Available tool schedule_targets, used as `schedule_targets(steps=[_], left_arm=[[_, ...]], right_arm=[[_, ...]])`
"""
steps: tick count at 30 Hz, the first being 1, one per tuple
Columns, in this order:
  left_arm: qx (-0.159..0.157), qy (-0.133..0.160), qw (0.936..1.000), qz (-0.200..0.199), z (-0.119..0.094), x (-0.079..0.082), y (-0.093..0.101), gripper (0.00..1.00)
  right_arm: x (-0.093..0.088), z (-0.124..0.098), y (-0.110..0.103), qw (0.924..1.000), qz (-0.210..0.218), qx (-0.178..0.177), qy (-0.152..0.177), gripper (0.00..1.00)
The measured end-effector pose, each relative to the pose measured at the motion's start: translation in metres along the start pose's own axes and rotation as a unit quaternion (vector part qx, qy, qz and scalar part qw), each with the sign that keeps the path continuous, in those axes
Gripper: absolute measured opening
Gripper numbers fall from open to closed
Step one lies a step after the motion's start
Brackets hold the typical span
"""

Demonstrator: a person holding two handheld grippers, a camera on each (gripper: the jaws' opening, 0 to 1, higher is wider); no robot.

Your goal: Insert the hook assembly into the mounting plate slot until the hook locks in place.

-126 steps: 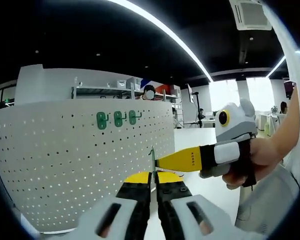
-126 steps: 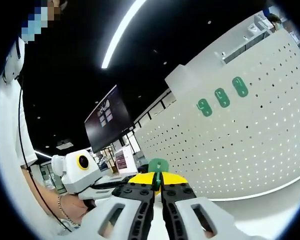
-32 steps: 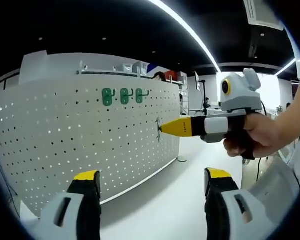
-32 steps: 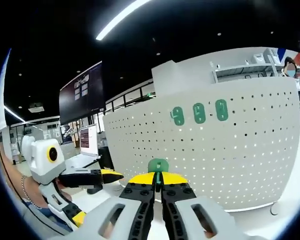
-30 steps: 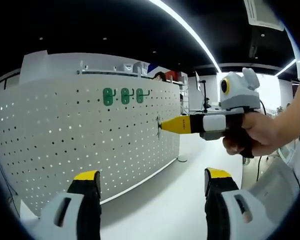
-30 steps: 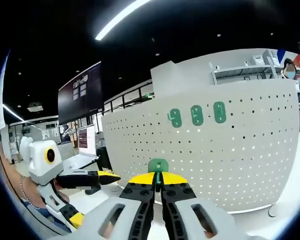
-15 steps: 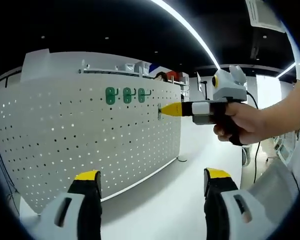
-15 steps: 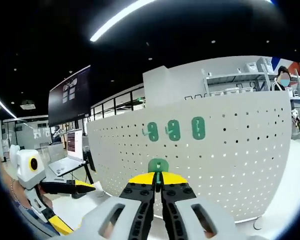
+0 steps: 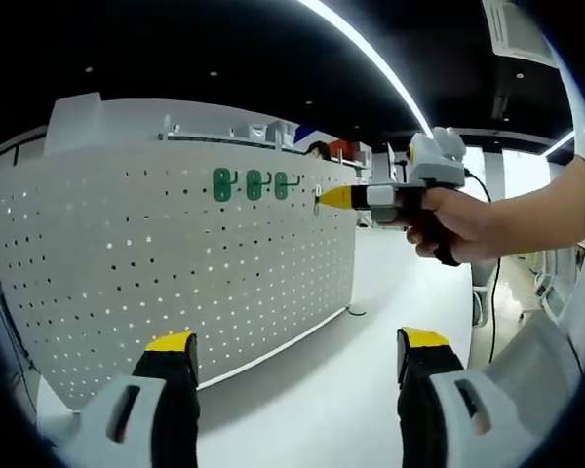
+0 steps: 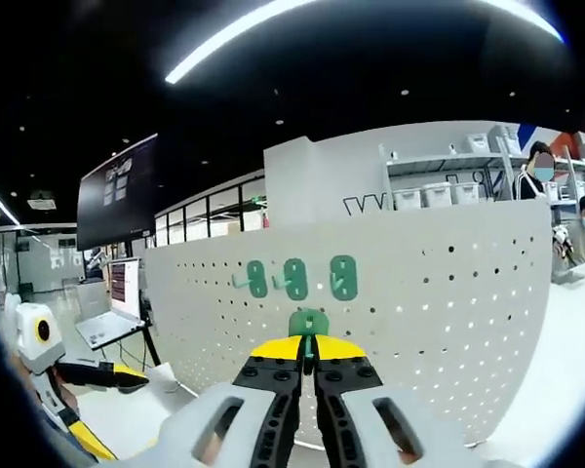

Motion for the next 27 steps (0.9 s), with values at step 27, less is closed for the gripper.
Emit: schedule_targets(steps=[27], left_arm=[[0.015, -0.008, 0.9998, -0.007, -0.016, -0.010, -0.007, 0.86]], right_arm=[[0.019, 0.022, 0.051, 0.9984, -0.035, -0.045, 0.003, 0.01]])
Point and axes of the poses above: the point that each gripper's makers call its tool centre point, and the gripper's own axes: z roughly forward along the fingers, y roughly to its right, x roughly out of its top, the point moved 6 cm from there along -z, roughly backward along the fingers, and after that the axes turned 10 degrees about -z, right-handed, at the moved point
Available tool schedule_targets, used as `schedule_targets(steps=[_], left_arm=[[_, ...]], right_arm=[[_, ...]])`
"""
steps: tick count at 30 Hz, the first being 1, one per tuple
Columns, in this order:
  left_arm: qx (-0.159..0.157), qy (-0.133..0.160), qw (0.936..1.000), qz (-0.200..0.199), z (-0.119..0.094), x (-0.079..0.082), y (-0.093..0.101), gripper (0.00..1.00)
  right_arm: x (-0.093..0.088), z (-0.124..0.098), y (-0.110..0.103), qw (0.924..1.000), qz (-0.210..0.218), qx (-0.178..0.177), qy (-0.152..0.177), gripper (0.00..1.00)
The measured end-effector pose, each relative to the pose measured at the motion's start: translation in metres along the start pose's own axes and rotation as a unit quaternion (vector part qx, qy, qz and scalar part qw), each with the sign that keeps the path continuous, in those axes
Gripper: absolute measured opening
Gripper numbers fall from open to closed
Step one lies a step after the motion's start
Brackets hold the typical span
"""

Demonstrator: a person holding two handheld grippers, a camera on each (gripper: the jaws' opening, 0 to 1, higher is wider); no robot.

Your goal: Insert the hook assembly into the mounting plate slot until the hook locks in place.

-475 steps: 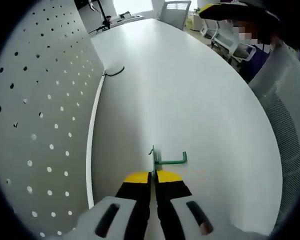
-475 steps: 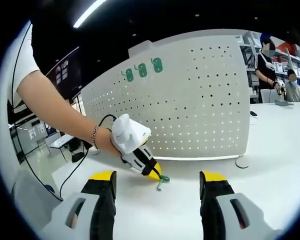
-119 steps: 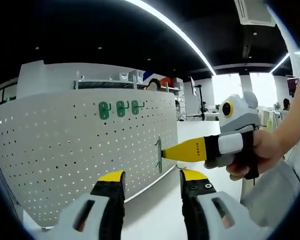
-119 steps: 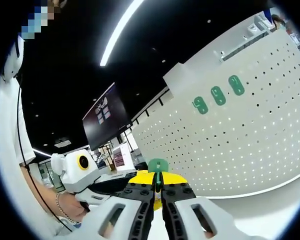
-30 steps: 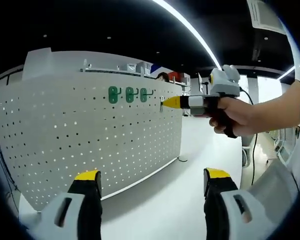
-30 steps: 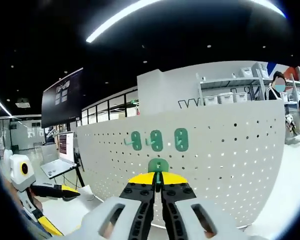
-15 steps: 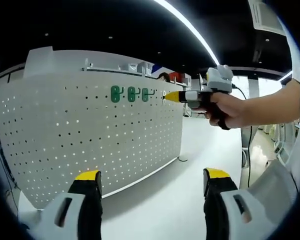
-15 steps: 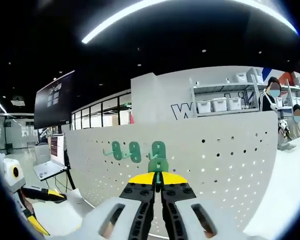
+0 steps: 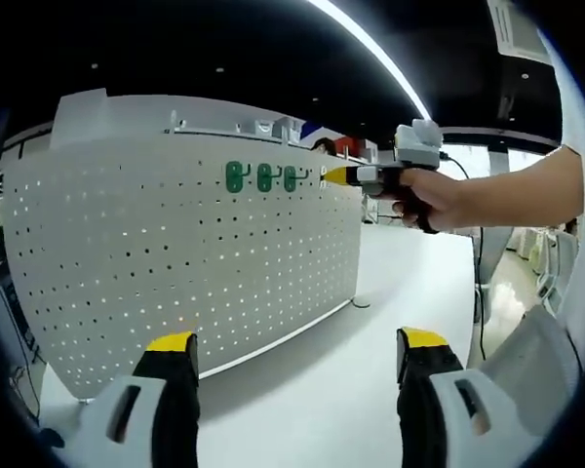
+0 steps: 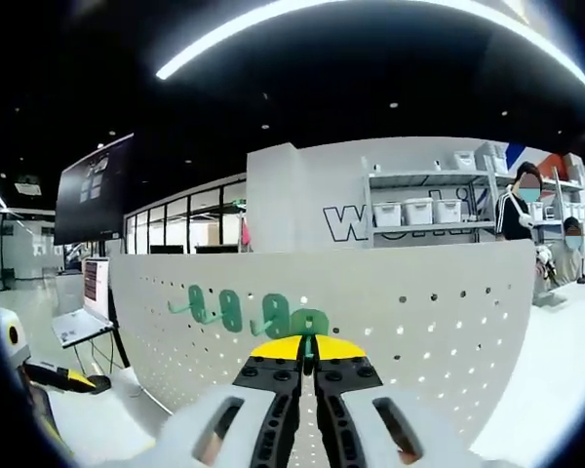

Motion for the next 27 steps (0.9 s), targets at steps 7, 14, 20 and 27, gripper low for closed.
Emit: schedule_targets(steps=[7, 14, 20, 27], left_arm=[[0.006, -0.001, 1.0000, -0.002, -0.005, -0.003, -0.002, 0.85], [0.012, -0.002, 0.9999, -0.004, -0.009, -0.006, -0.004, 0.85], [0.017, -0.005, 0.9998, -0.006, -0.013, -0.009, -0.006, 0.85], [0.022, -0.004, 0.9997, -0.010, -0.015, -0.010, -0.008, 0.84]], right_arm=[[0.003, 0.007, 0.008, 0.9999, -0.012, -0.008, -0.006, 0.01], [0.004, 0.011, 0.011, 0.9996, -0.022, -0.013, -0.009, 0.01], [0.003, 0.016, 0.011, 0.9991, -0.039, -0.012, -0.012, 0.01], [0.004, 0.021, 0.015, 0.9985, -0.051, -0.014, -0.015, 0.01]])
Point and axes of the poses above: the point that each gripper's makers call its tool centre point, and the gripper's own axes: z roughly forward along the fingers, y roughly to its right, x roughly out of its top, the point moved 6 cm from there along -z, roughly backward along the fingers, and after that the axes turned 10 degrees about -z, right-handed, at the moved point
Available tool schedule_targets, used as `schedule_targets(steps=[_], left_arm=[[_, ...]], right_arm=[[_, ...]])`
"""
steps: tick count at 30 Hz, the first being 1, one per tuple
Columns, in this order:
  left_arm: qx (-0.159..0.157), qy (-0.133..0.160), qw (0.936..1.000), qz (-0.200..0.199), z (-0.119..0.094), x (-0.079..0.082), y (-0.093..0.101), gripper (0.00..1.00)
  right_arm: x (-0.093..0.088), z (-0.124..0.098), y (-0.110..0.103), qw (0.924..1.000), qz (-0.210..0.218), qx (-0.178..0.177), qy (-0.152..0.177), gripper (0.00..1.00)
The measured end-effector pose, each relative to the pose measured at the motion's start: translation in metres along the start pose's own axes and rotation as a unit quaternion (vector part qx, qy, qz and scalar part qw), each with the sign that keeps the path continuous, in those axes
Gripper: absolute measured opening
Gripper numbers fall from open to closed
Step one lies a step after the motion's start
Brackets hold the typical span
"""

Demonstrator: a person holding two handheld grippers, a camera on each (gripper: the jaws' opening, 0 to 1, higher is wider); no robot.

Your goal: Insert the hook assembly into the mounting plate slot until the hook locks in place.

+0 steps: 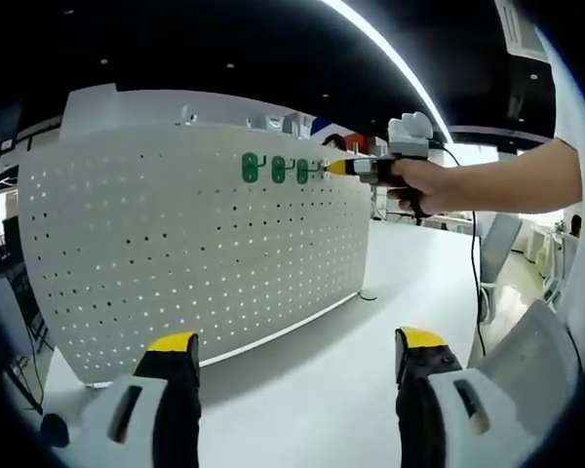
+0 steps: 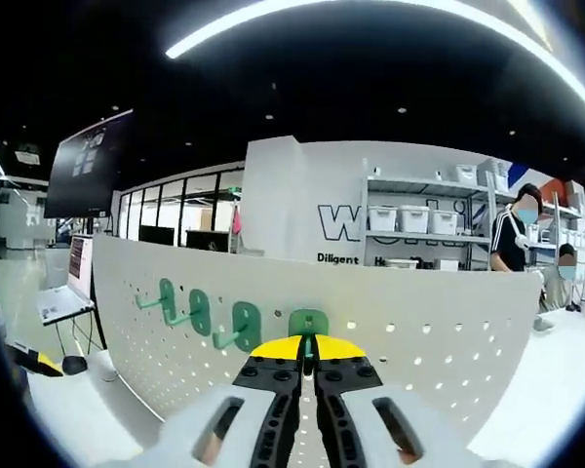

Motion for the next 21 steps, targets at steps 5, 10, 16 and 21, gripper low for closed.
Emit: schedule_targets(steps=[5, 10, 16, 21], left_arm=[[0.000, -0.002, 1.0000, -0.002, 0.0003, -0.0015, 0.0001, 0.84], [-0.002, -0.006, 1.0000, -0.003, 0.0005, -0.0038, -0.0005, 0.84], [0.002, -0.006, 1.0000, -0.005, -0.0007, -0.0051, -0.0030, 0.83], [0.002, -0.007, 0.9999, -0.008, -0.0013, -0.0075, -0.0027, 0.83]], right_arm=[[-0.0015, 0.0025, 0.0020, 1.0000, 0.003, -0.003, -0.006, 0.01], [-0.0031, 0.0037, 0.0017, 1.0000, 0.002, -0.004, -0.008, 0.01], [-0.0027, 0.0055, 0.0001, 0.9999, 0.006, -0.005, -0.009, 0.01], [-0.0025, 0.0055, -0.0023, 0.9998, 0.004, -0.018, -0.011, 0.01]])
Point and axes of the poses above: the point that each gripper's makers call its tool centre point, and the gripper's own axes: z roughly forward along the fingers, y roughly to its right, x roughly out of its top, the point moved 6 cm from there along -z, roughly backward along the fingers, and after that the axes turned 10 degrees about -z, right-handed, at the moved point
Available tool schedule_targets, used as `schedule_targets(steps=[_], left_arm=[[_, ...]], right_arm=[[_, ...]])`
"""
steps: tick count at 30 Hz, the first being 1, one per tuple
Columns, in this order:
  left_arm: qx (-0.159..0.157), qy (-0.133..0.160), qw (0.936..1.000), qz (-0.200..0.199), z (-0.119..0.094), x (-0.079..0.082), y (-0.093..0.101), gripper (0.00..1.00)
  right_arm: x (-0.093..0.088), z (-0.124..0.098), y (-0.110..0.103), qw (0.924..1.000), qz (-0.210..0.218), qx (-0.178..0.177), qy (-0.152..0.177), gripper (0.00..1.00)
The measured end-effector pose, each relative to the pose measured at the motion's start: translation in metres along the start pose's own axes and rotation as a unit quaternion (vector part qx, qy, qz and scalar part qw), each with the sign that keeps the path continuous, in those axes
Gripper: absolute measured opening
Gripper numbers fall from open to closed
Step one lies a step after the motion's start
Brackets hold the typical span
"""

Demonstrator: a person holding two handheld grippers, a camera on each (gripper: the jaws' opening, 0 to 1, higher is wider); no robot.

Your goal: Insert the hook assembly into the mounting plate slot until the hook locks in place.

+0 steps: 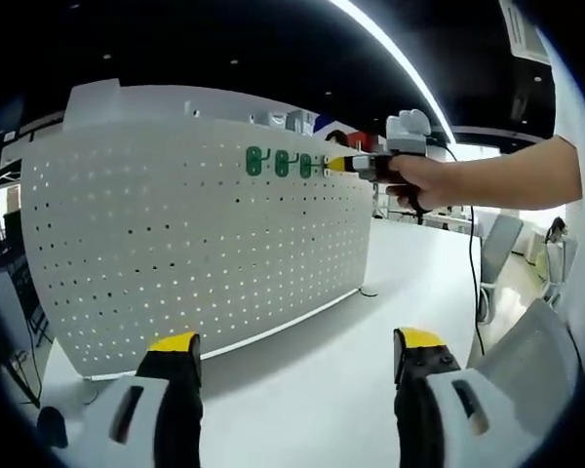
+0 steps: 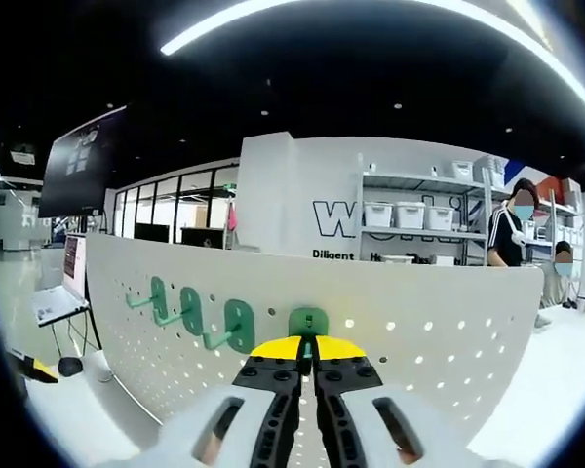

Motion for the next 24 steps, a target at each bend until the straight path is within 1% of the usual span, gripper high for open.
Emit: schedule_targets(steps=[2, 4, 10, 16, 18, 24], left_arm=[[-0.001, -0.001, 1.0000, 0.000, 0.0001, -0.0010, 0.0004, 0.83], [-0.005, 0.001, 1.0000, -0.003, -0.0001, 0.0000, 0.0016, 0.83], [-0.001, 0.005, 1.0000, -0.002, -0.0024, 0.0039, -0.0025, 0.83], [0.001, 0.007, 1.0000, -0.003, -0.0035, 0.0046, -0.0041, 0.83], [0.001, 0.006, 1.0000, -0.003, -0.0036, 0.0041, -0.0037, 0.83], [0.001, 0.007, 1.0000, -0.004, -0.0046, 0.0039, -0.0031, 0.83]], right_arm=[[0.0000, 0.0014, -0.0013, 0.9999, -0.001, -0.013, -0.004, 0.01], [-0.0001, 0.0024, -0.0025, 0.9996, -0.014, -0.023, -0.007, 0.01], [-0.0014, 0.0048, -0.0058, 0.9986, -0.011, -0.052, -0.008, 0.02], [-0.0052, 0.0060, -0.0093, 0.9973, -0.028, -0.067, -0.008, 0.03], [-0.0064, 0.0046, -0.0096, 0.9967, -0.033, -0.074, -0.001, 0.02], [-0.0064, 0.0055, -0.0087, 0.9968, -0.035, -0.072, -0.003, 0.02]])
Point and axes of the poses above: the point that each gripper's makers call its tool centre point, and the gripper's own axes: z roughly forward along the fingers, y roughly to its right, x roughly out of its top, the point moved 6 cm from there along -z, roughly backward along the fingers, and after that the axes turned 10 degrees about -z, right-handed, at the moved point
